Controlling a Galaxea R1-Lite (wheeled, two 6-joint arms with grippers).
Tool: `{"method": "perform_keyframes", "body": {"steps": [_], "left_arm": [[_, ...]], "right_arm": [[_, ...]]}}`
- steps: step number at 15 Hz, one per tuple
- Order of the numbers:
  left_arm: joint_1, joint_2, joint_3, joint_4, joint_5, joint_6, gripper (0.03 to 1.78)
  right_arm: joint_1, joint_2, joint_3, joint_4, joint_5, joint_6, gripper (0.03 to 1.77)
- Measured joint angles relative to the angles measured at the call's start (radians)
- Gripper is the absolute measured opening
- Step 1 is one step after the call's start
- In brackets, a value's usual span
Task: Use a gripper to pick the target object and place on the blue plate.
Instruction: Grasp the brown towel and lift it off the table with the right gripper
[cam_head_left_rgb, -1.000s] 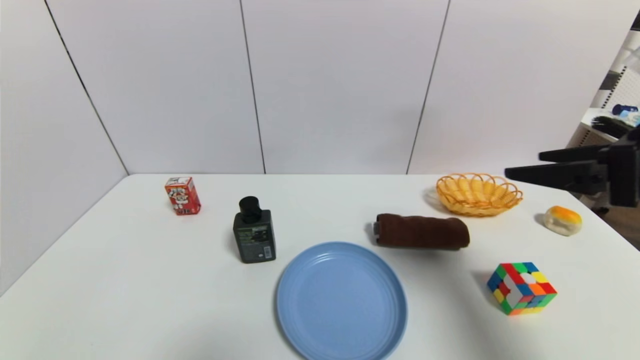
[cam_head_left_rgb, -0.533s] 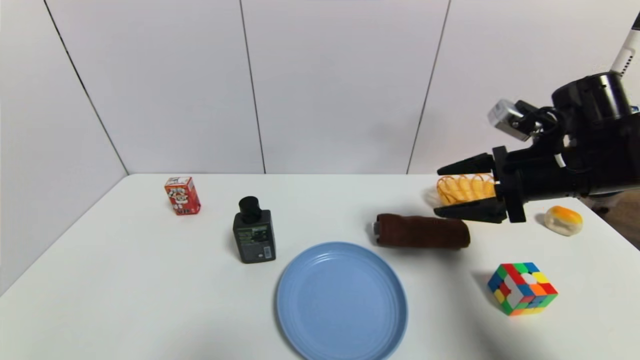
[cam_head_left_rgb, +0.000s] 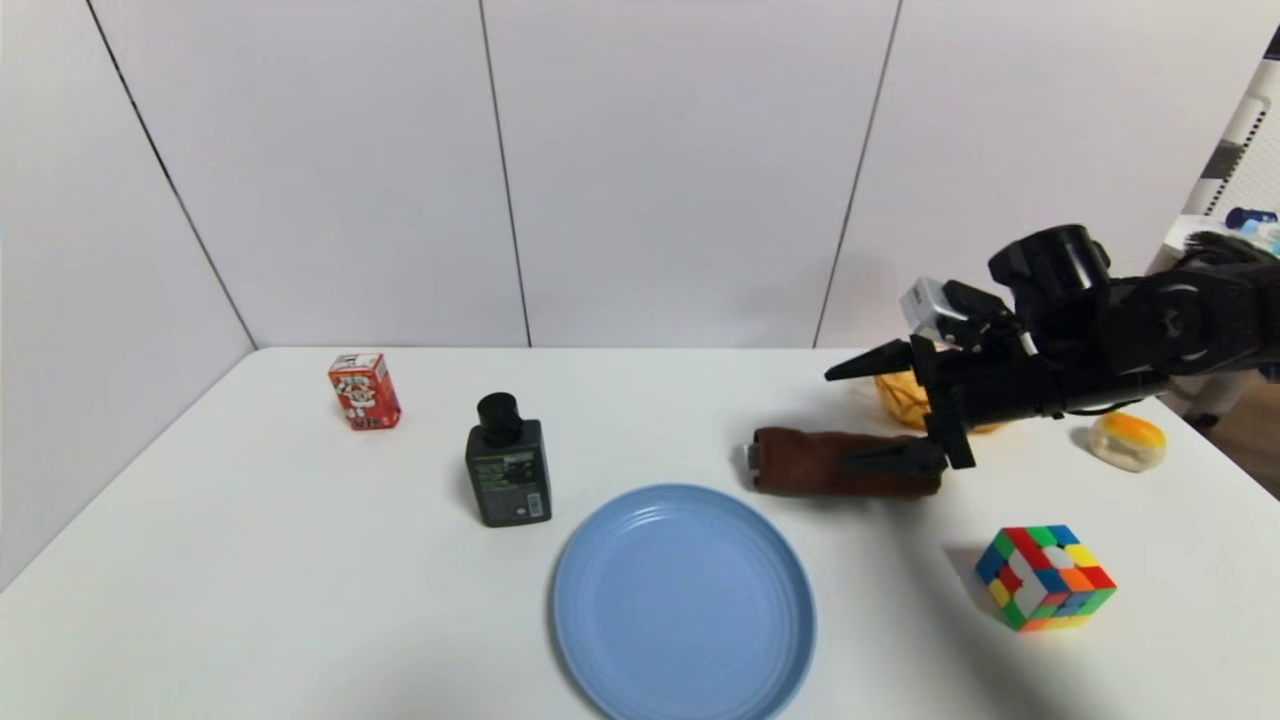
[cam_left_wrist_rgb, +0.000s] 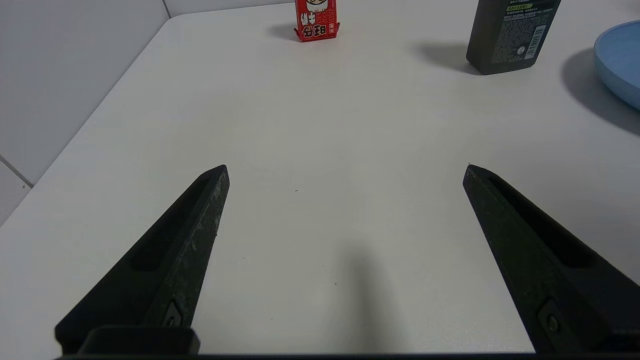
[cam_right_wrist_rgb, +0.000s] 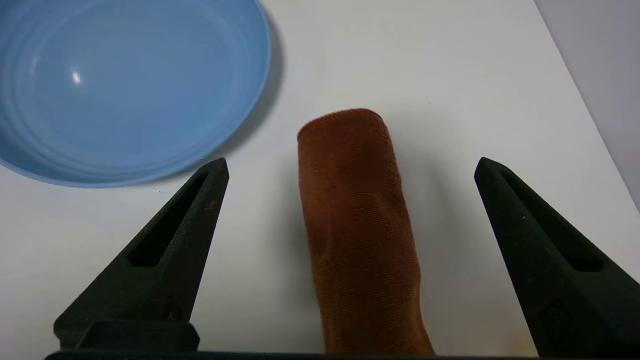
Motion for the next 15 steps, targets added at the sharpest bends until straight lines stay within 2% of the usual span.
{"method": "perform_keyframes", "body": {"steps": [4,6,10,15], "left_arm": [[0.000,0.000,0.000,0.000,0.000,0.000,1.69],[0.000,0.000,0.000,0.000,0.000,0.000,1.69],[0.000,0.000,0.000,0.000,0.000,0.000,1.69],[0.000,0.000,0.000,0.000,0.000,0.000,1.69]], "right_arm": [[-0.004,0.078,-0.048,0.000,-0.013,-0.012,1.70],[-0.007,0.098,-0.058,0.000,-0.048,-0.012,1.70],[-0.007,0.114,-0.061,0.001,-0.086,-0.016,1.70],[-0.004,0.135,-0.061,0.004,-0.167,-0.072,1.70]]}}
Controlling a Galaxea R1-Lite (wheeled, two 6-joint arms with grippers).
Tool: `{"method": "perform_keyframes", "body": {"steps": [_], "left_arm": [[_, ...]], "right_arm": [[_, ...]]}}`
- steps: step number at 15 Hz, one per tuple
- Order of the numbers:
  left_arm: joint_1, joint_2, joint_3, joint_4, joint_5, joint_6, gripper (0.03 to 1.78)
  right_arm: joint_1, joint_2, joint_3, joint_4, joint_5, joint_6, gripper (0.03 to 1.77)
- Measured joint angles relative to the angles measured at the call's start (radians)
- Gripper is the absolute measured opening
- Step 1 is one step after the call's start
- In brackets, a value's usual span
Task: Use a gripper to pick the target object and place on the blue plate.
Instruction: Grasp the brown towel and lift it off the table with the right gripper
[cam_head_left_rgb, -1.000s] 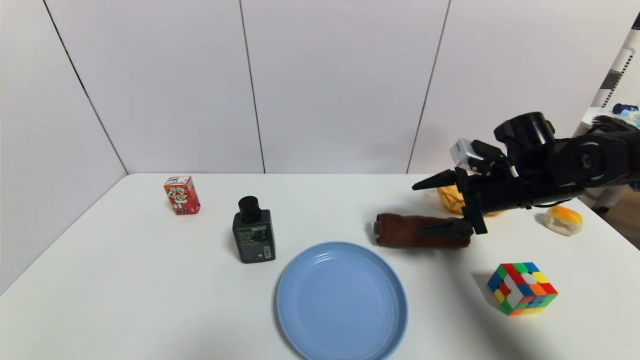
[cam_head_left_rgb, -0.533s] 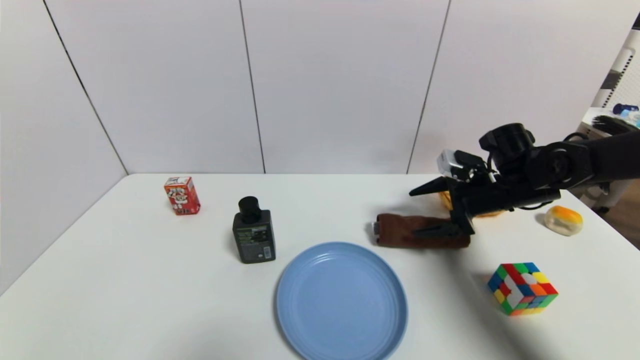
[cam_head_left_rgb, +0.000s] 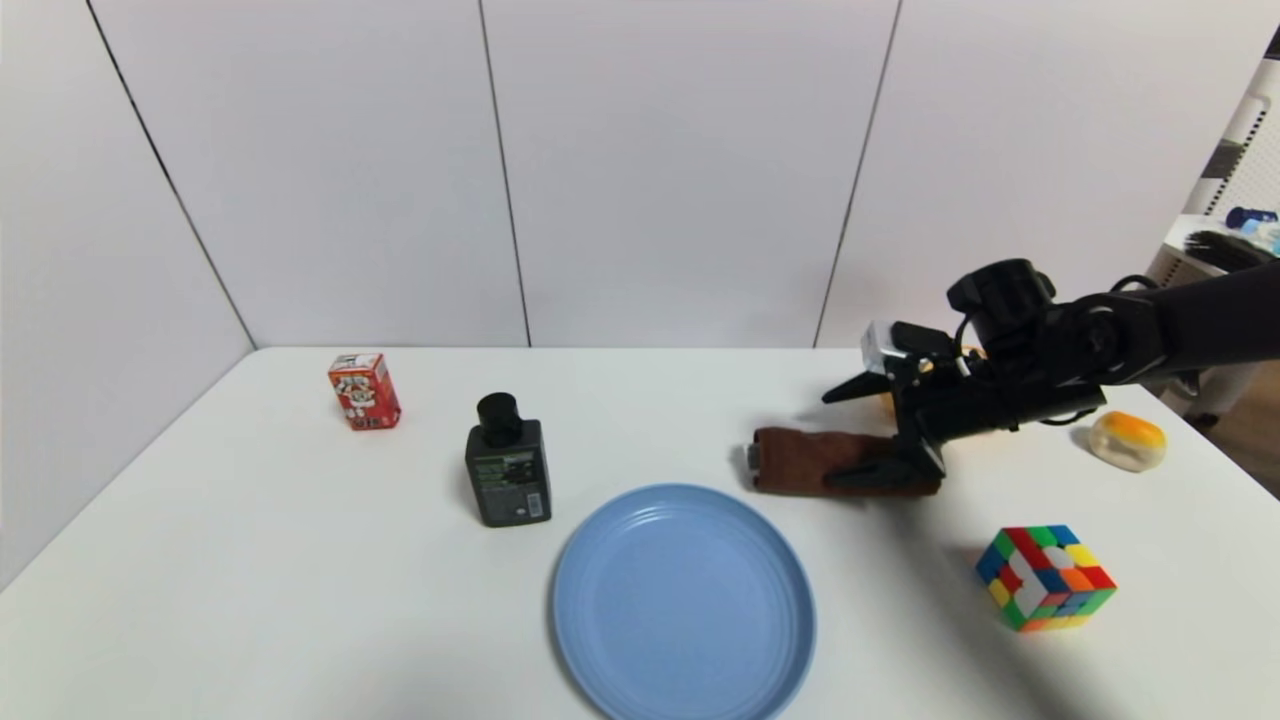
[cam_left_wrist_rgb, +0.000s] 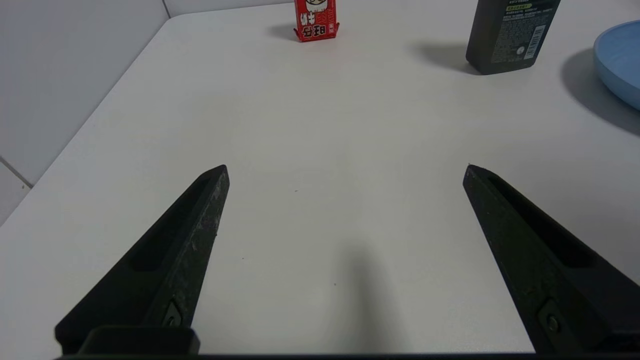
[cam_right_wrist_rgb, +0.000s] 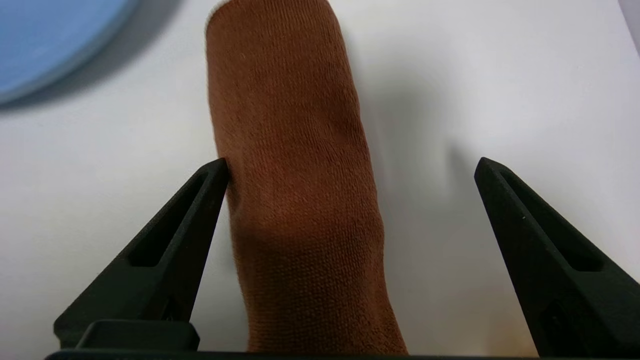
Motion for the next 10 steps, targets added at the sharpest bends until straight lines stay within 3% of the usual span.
{"method": "perform_keyframes", "body": {"steps": [8,10], "left_arm": [[0.000,0.000,0.000,0.000,0.000,0.000,1.69],[0.000,0.000,0.000,0.000,0.000,0.000,1.69]], "right_arm": [[-0.003,0.015,-0.011,0.171,-0.054,-0.142,1.70],[-0.003,0.016,-0.018,0.180,-0.058,-0.148,1.70]]}}
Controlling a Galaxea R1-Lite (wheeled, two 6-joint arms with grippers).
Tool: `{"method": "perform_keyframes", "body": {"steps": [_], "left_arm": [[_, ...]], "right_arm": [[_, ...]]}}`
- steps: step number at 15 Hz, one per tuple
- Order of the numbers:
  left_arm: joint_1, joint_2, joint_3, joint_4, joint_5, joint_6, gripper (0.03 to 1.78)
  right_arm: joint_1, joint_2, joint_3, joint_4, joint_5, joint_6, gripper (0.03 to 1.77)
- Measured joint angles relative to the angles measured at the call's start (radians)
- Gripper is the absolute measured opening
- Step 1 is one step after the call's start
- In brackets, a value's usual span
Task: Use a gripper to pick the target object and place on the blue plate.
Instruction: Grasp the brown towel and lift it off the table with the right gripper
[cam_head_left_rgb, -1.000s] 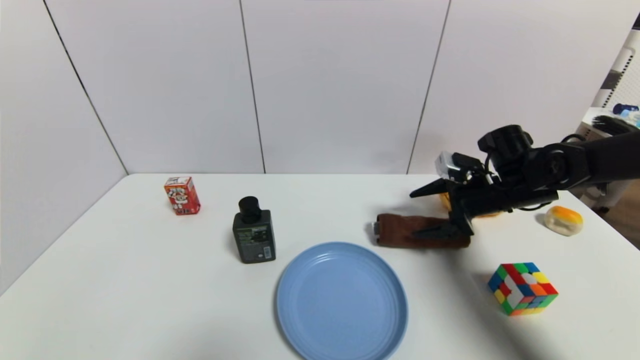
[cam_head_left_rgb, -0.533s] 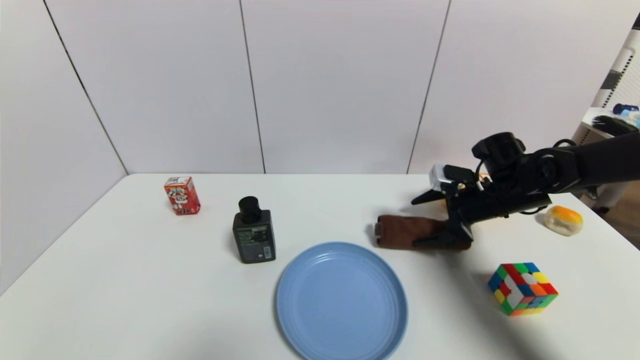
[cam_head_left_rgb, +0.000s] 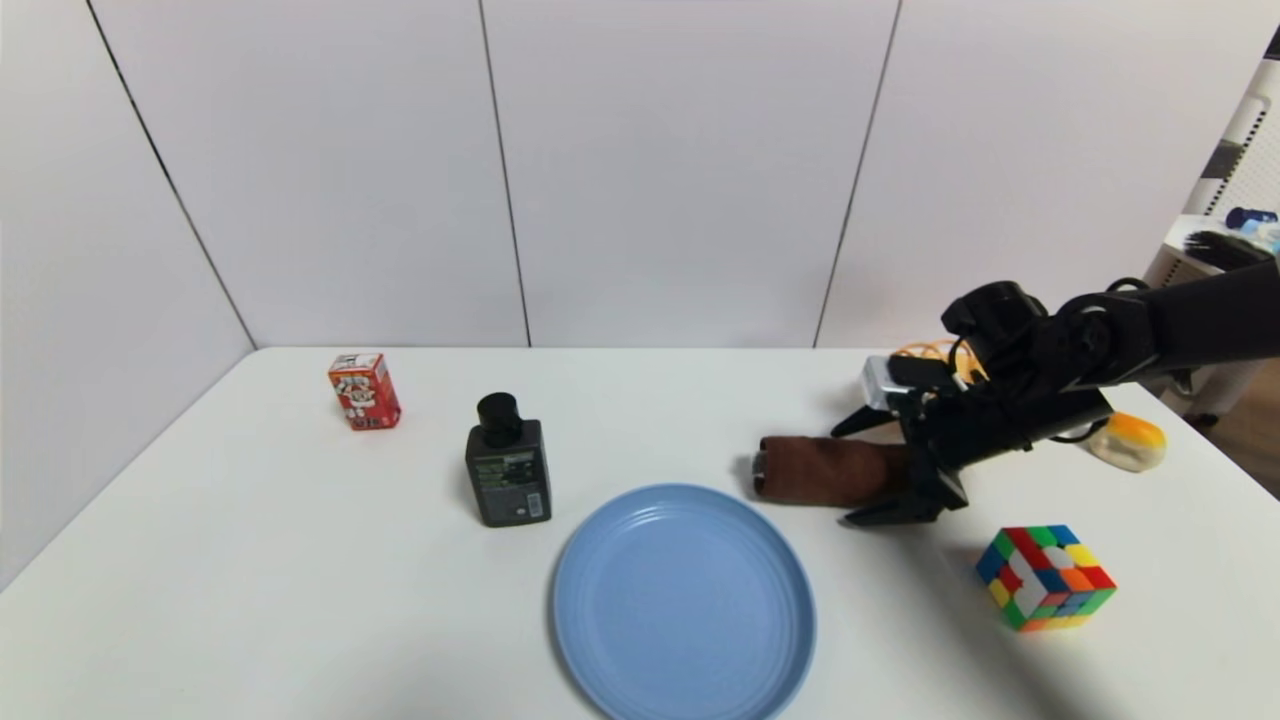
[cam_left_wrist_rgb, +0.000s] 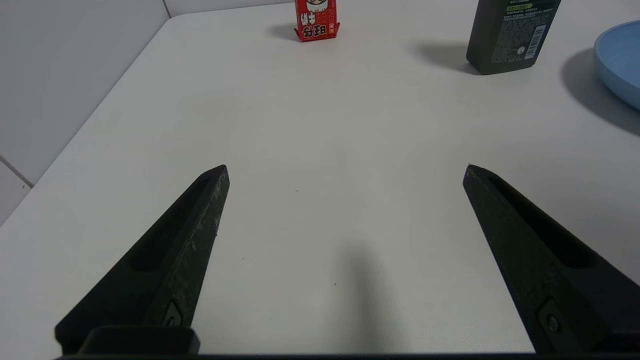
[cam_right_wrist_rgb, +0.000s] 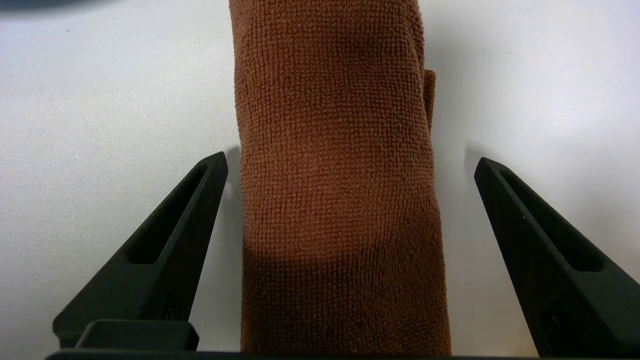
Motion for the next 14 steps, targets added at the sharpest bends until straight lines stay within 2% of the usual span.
{"method": "perform_keyframes", "body": {"steps": [6,9,13,14], "left_arm": [[0.000,0.000,0.000,0.000,0.000,0.000,1.69],[0.000,0.000,0.000,0.000,0.000,0.000,1.69],[0.000,0.000,0.000,0.000,0.000,0.000,1.69],[0.000,0.000,0.000,0.000,0.000,0.000,1.69]], "right_arm": [[0.000,0.007,-0.009,0.001,-0.004,0.001,1.70],[0.000,0.011,-0.017,0.001,-0.005,0.004,1.19],[0.000,0.013,-0.019,0.001,-0.003,0.003,0.76],[0.000,0.011,-0.019,0.001,-0.002,0.003,0.42]]}}
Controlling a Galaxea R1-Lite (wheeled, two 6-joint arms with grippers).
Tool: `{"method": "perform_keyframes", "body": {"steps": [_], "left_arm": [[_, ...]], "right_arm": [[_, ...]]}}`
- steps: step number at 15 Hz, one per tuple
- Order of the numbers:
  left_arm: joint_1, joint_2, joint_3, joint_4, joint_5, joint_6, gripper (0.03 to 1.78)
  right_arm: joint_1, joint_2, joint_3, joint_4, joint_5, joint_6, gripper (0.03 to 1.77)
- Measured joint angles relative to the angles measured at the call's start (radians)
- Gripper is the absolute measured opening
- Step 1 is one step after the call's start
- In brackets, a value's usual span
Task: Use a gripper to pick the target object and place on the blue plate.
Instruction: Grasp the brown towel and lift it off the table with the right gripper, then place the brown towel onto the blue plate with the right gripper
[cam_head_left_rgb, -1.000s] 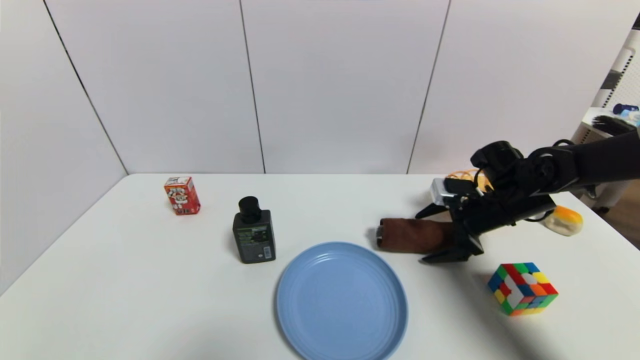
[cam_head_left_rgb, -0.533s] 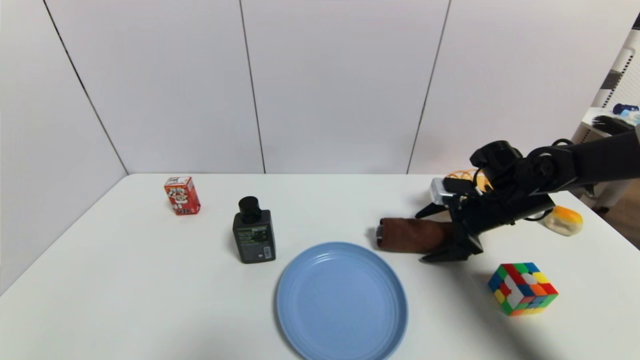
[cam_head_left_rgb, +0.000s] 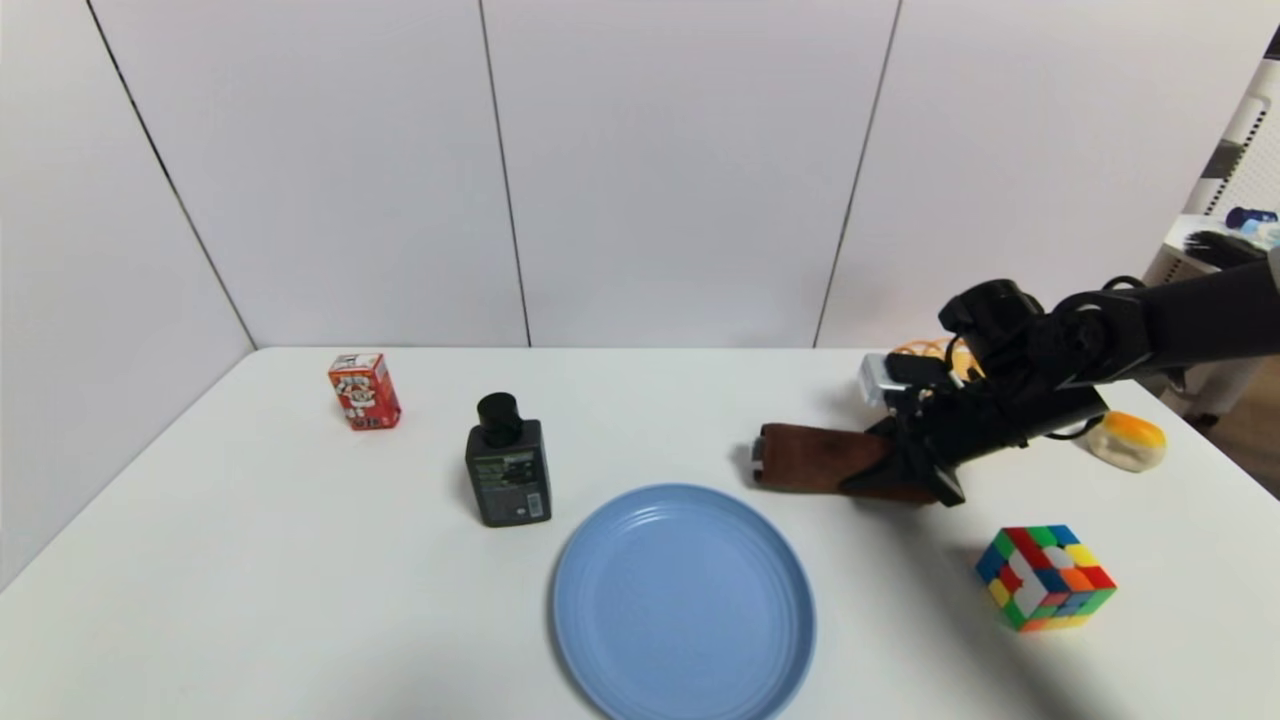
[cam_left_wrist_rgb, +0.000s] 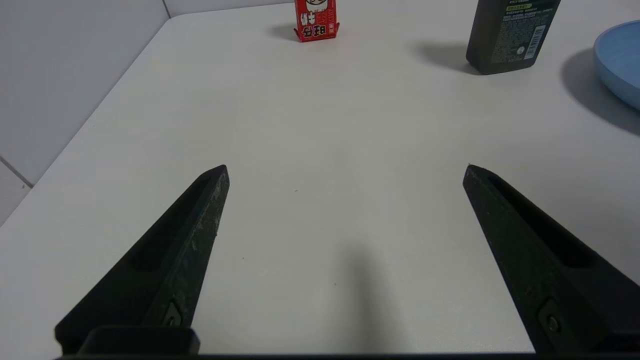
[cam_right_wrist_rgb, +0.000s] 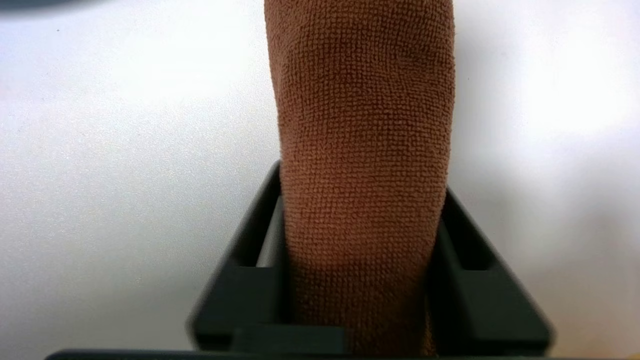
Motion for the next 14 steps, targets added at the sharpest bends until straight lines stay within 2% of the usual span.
{"method": "perform_keyframes", "body": {"steps": [1,8,14], "left_arm": [[0.000,0.000,0.000,0.000,0.000,0.000,1.69],[0.000,0.000,0.000,0.000,0.000,0.000,1.69],[0.000,0.000,0.000,0.000,0.000,0.000,1.69]], "right_arm": [[0.000,-0.003,0.000,0.000,0.001,0.000,0.32],[-0.004,-0.071,0.000,0.006,0.001,0.011,0.32],[0.029,-0.236,0.027,0.068,0.006,0.016,0.32]]}}
